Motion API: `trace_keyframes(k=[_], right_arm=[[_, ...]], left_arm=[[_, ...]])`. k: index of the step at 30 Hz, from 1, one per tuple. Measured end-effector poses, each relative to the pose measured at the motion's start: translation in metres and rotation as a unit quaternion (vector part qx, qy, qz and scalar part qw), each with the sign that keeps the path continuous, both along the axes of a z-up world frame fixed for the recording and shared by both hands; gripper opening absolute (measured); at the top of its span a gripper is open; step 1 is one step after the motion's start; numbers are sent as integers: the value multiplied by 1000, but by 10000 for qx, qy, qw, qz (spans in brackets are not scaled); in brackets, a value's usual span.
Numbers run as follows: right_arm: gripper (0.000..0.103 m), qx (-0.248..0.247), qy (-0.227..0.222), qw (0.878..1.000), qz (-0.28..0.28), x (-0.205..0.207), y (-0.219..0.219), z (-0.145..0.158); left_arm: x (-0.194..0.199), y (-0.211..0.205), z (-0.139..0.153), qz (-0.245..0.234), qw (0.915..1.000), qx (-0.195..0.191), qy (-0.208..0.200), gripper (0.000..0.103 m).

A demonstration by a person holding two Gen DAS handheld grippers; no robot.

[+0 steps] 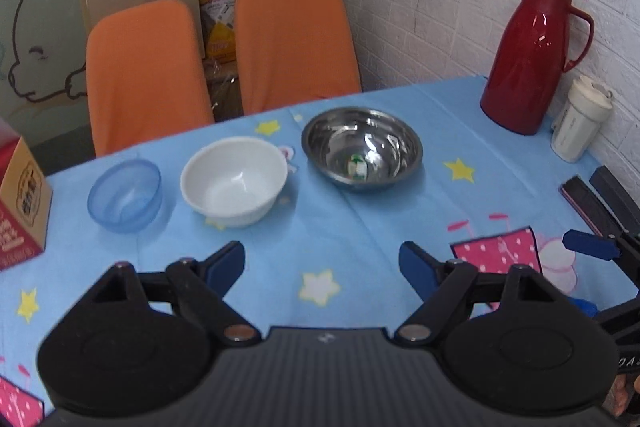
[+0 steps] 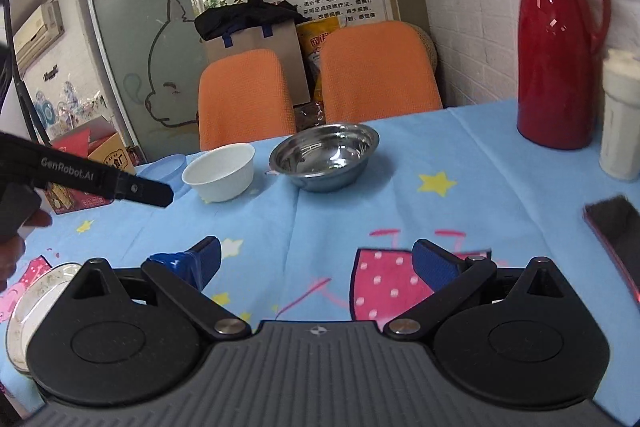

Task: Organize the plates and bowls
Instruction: 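Move both tools toward the white bowl and steel bowl, then grip the steel bowl rim with the left tool and lift it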

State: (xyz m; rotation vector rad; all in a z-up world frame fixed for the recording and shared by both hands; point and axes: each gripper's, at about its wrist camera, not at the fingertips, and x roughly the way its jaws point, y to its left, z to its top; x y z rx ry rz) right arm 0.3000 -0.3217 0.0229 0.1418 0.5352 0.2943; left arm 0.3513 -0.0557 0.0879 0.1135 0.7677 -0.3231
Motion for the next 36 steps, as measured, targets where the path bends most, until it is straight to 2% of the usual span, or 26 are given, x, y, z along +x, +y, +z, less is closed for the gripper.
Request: trace_keyframes(k=[5, 11, 16, 23, 28, 31, 33, 36], right_arm=[[90, -483, 171, 9986, 155, 64, 9, 2], [89, -741, 801, 9932, 410, 131, 22, -24], [89, -1034, 978, 9886, 487, 164, 33, -38], [89, -1229, 1028, 9853, 596, 190, 43, -51], [89, -1326, 1024, 9837, 657, 199, 54, -58], [89, -1225, 1060, 9846, 656, 202, 52, -63], [89, -1220, 943, 9863, 593, 201, 50, -64], [88, -1233, 890, 9867, 578, 206, 51, -64]], left_arm=[[81, -16, -1, -171, 9996, -192, 64, 83], [175, -38, -39, 44, 9986, 76, 521, 83], [224, -48, -65, -5, 9966, 196, 797, 83], [243, -59, -84, -127, 9936, 225, 1104, 82], [249, -79, -92, -375, 9924, 338, 1124, 82], [249, -82, -99, -446, 9916, 284, 1177, 78], [249, -81, -101, -472, 9909, 205, 1244, 78], [246, -82, -101, -516, 9914, 294, 1168, 77]])
